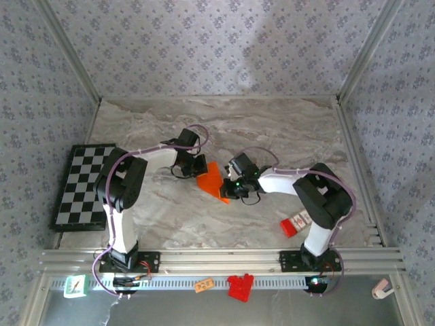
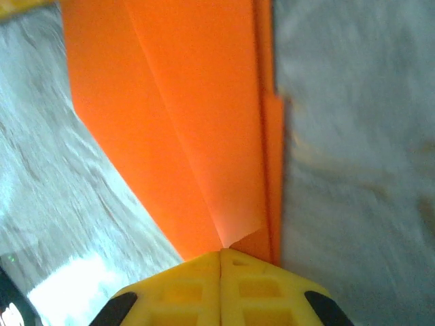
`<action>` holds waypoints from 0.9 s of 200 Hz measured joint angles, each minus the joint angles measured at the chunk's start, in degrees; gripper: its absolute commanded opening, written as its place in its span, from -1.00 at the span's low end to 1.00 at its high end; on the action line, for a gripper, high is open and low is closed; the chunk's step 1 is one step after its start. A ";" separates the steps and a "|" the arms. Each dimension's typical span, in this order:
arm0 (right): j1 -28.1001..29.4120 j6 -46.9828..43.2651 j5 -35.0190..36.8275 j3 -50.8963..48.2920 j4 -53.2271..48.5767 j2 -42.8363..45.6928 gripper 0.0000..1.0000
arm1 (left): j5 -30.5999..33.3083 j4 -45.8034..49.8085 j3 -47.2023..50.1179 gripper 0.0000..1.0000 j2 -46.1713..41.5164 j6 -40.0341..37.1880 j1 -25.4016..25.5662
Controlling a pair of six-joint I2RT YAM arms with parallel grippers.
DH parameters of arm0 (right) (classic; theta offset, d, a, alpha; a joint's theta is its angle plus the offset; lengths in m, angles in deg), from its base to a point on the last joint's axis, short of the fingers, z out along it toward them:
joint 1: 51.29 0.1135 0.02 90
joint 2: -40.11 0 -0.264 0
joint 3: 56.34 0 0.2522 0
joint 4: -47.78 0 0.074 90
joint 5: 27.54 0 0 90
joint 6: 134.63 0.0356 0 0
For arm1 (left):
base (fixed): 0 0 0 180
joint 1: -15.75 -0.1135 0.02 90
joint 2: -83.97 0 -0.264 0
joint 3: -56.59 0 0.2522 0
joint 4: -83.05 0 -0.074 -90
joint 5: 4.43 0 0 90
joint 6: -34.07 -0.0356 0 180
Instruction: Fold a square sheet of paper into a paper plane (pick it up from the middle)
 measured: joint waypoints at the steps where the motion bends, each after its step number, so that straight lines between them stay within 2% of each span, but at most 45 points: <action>1: 0.00 0.04 -0.04 -0.11 -0.07 0.09 -0.84 | 0.00 0.00 0.00 -0.85 0.02 0.00 0.00; 64: 0.22 0.72 -0.37 -6.10 -4.63 6.86 -0.83 | -0.22 0.04 -0.13 -0.83 0.04 -0.07 0.00; 88: 0.20 0.74 0.20 -6.29 -5.77 8.61 -0.75 | -0.48 0.42 -0.46 -0.76 0.04 -0.44 0.00; 128: -1.29 0.98 2.62 -5.57 -2.62 12.35 -0.36 | -1.51 2.01 -1.95 -0.42 -0.63 -0.66 -0.07; 150: -3.02 1.20 3.41 -3.58 0.17 11.82 -0.29 | -1.77 1.90 -2.19 -0.19 -4.02 0.42 -0.55; 180: -4.70 1.07 3.13 0.92 3.10 7.32 -0.27 | -1.99 -1.03 -0.61 0.03 -11.39 3.34 -3.37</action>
